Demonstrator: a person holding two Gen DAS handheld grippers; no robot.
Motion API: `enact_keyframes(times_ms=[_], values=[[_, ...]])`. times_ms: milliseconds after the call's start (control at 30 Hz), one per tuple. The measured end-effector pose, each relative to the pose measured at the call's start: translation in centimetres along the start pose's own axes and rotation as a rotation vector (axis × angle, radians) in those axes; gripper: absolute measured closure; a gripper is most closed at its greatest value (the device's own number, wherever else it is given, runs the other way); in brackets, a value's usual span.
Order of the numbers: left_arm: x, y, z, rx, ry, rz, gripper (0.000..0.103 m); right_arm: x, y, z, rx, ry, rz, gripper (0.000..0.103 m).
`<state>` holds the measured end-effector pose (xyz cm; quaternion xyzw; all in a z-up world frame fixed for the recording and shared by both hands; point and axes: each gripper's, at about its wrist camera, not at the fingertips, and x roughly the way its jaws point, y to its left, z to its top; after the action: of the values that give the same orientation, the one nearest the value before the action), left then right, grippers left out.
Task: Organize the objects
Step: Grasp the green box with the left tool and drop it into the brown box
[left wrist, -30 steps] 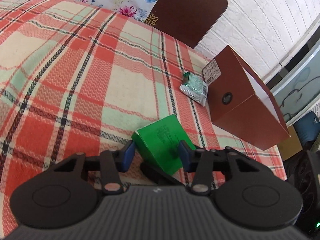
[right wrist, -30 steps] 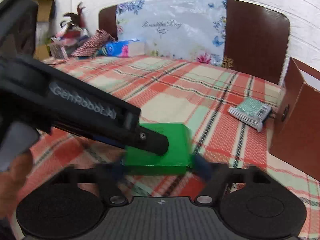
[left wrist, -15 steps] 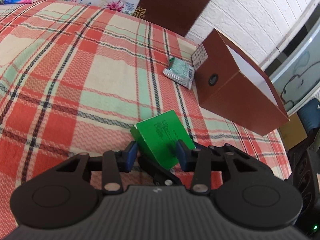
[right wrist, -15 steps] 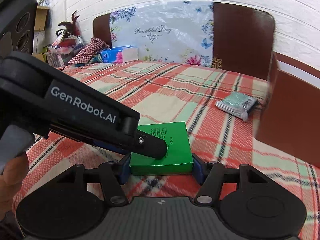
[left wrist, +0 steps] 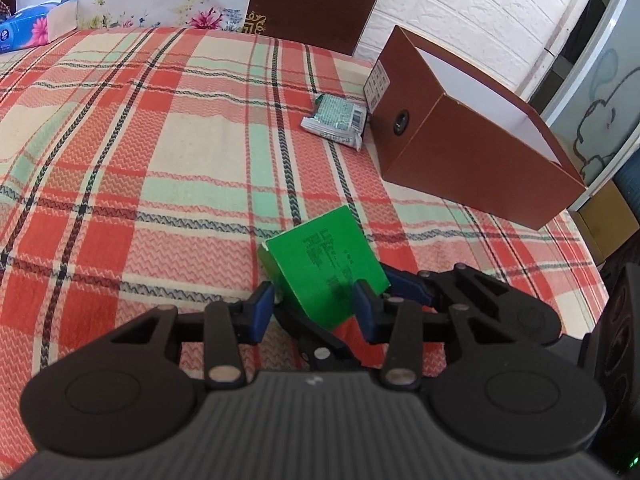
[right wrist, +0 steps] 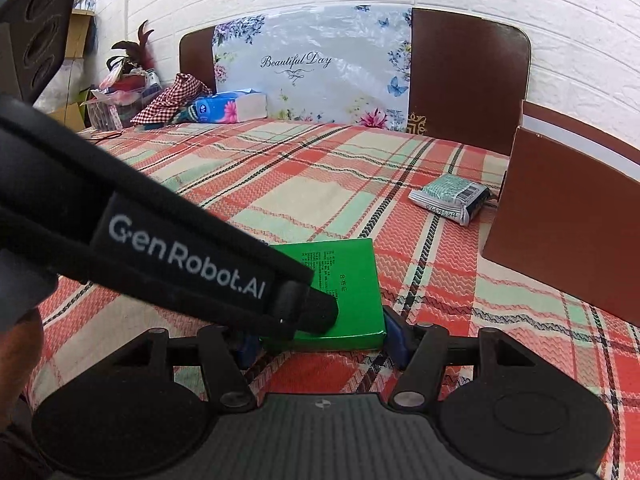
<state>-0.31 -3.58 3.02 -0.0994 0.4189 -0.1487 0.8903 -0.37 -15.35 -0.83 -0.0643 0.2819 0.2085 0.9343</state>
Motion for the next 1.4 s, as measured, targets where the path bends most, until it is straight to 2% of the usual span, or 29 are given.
enact_keyframes(times_ms=[267, 433, 767, 867, 900, 967, 1100, 1267, 1400], values=[[0.0, -0.2, -0.3, -0.002, 0.015, 0.013, 0.055, 0.0, -0.3, -0.1, 0.006, -0.003, -0.006, 0.041], [-0.2, -0.5, -0.6, 0.013, 0.009, 0.075, 0.04, -0.1, -0.2, -0.2, 0.006, -0.004, -0.01, 0.04], [-0.3, -0.4, -0.6, 0.004, 0.005, 0.087, 0.037, -0.1, -0.3, -0.3, 0.007, -0.006, -0.01, 0.038], [-0.2, -0.4, -0.6, 0.006, 0.002, 0.073, 0.044, -0.1, -0.2, -0.3, 0.007, -0.007, -0.01, 0.039], [-0.1, -0.4, -0.5, 0.003, 0.004, 0.04, 0.057, -0.1, -0.3, -0.3, 0.008, -0.007, -0.008, 0.043], [-0.1, -0.8, -0.3, 0.018, 0.007, 0.009, 0.059, -0.3, -0.3, -0.3, 0.009, -0.017, -0.006, 0.045], [-1.3, -2.8, 1.6, 0.089, -0.035, -0.045, 0.06, -1.7, -0.7, -0.1, 0.031, -0.093, -0.061, 0.045], [-2.3, -7.9, 6.0, 0.186, -0.139, -0.135, 0.06, -5.2, -2.6, 1.6, -0.006, -0.282, -0.237, 0.044], [-1.0, -12.1, 8.8, 0.261, -0.172, -0.186, 0.066, -6.6, -6.1, 3.4, 0.025, -0.36, -0.352, 0.044]])
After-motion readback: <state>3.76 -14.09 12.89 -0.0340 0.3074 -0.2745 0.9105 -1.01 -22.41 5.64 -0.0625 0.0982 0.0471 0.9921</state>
